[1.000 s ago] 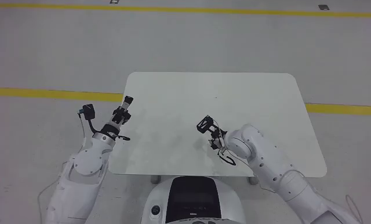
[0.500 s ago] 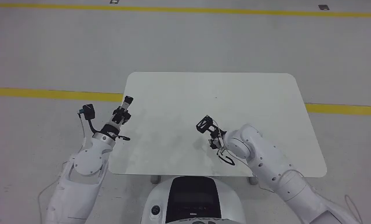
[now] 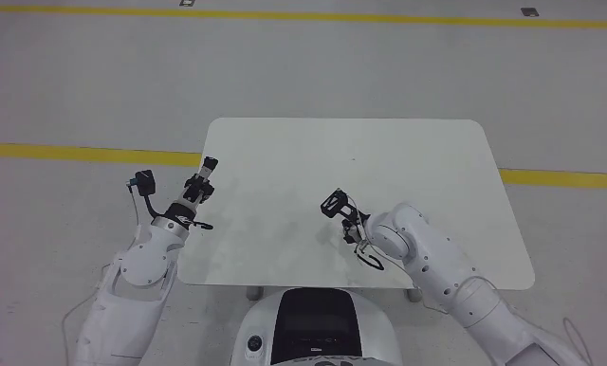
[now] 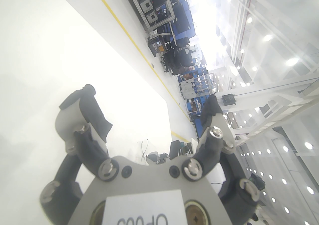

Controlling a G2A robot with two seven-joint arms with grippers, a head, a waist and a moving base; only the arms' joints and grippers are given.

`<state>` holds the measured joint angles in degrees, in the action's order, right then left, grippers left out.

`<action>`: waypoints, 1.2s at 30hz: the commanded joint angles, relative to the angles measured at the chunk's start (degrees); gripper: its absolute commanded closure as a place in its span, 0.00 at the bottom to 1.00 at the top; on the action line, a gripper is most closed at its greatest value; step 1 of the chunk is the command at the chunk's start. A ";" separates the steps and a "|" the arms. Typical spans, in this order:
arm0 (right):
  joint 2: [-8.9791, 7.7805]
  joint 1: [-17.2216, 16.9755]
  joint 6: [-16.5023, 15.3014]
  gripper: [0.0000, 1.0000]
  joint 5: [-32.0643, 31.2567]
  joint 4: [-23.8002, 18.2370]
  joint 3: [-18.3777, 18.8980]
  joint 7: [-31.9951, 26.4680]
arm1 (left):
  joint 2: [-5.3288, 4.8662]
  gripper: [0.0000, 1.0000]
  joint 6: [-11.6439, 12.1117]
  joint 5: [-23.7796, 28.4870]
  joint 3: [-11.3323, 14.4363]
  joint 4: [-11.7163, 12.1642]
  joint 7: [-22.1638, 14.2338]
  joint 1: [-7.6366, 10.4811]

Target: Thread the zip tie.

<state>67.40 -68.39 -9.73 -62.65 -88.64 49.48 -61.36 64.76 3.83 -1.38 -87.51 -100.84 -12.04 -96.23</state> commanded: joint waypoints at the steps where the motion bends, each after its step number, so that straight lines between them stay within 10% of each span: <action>1: 0.02 -0.02 -0.01 1.00 0.00 0.00 0.02 0.04 | 0.00 0.00 0.00 0.00 0.00 0.00 0.00 0.00; 36: -0.61 -4.34 5.14 1.00 -1.41 -4.68 5.36 4.64 | 0.00 0.00 0.00 0.00 0.00 0.00 0.00 0.00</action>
<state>66.82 -72.53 -4.64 -64.01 -93.12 54.66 -56.72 64.76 3.83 -1.38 -87.51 -100.84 -12.04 -96.23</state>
